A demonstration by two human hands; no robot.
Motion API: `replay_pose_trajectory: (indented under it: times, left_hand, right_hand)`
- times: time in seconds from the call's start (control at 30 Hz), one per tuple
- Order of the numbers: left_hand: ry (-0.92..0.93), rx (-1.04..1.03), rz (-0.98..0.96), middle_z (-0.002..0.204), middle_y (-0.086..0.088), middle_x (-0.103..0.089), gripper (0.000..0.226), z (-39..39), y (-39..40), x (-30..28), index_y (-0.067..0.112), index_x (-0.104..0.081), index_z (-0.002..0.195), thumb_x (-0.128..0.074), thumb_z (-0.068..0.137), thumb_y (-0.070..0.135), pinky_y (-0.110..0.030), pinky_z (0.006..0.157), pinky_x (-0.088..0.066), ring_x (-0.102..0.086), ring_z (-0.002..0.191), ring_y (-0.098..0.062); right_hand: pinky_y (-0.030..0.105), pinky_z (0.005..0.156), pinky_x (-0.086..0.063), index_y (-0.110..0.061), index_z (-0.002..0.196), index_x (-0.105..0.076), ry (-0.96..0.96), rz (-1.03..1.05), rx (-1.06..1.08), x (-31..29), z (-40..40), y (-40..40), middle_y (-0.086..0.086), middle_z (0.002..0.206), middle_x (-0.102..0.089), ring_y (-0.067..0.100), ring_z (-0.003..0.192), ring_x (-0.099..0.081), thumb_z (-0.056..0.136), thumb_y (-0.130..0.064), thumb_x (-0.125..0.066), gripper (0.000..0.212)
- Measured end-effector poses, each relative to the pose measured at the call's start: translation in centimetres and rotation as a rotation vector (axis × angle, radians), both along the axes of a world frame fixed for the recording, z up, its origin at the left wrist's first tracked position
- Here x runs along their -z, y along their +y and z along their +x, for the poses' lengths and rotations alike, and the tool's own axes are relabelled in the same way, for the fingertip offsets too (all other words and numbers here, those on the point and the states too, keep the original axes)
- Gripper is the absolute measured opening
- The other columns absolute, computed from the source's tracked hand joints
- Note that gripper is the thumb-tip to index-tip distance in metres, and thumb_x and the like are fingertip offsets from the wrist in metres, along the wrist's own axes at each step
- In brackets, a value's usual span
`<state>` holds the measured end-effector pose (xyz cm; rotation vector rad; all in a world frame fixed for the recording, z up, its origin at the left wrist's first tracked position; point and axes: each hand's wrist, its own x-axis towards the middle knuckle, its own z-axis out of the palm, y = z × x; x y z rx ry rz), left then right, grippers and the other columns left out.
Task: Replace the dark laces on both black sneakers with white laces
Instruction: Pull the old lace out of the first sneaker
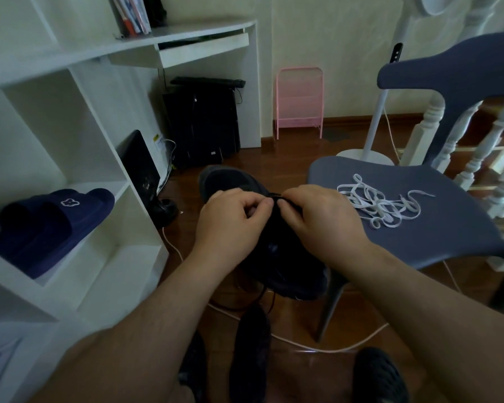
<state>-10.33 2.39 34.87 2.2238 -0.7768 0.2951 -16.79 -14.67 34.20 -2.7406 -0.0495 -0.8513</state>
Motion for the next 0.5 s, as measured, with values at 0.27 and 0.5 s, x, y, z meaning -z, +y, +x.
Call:
replay_pose_trajectory:
  times: [0.27, 0.5]
  left_hand:
    - [0.168, 0.049, -0.077, 0.068, 0.009, -0.064, 0.022, -0.1, 0.8, -1.0, 0.029, -0.072, 0.068, -0.066, 0.087, 0.038, -0.028, 0.067, -0.047, -0.061, 0.071, -0.009]
    - [0.127, 0.194, 0.087, 0.07, 0.011, -0.065, 0.03, 1.5, 2.4, -0.5, 0.026, -0.069, 0.065, -0.05, 0.083, 0.042, -0.045, 0.078, -0.051, -0.06, 0.078, -0.016]
  right_hand:
    - [0.046, 0.064, -0.052, -0.016, 0.094, -0.069, -0.046, 0.017, -0.014, -0.1, -0.1, 0.1, 0.0, 0.084, -0.064, 0.026, 0.078, -0.063, 0.103, -0.041, -0.043, 0.037]
    - [0.045, 0.065, -0.051, -0.018, 0.094, -0.068, -0.062, 0.043, 0.041, -0.4, -0.3, -0.5, 0.0, 0.086, -0.066, 0.028, 0.08, -0.063, 0.102, -0.039, -0.046, 0.032]
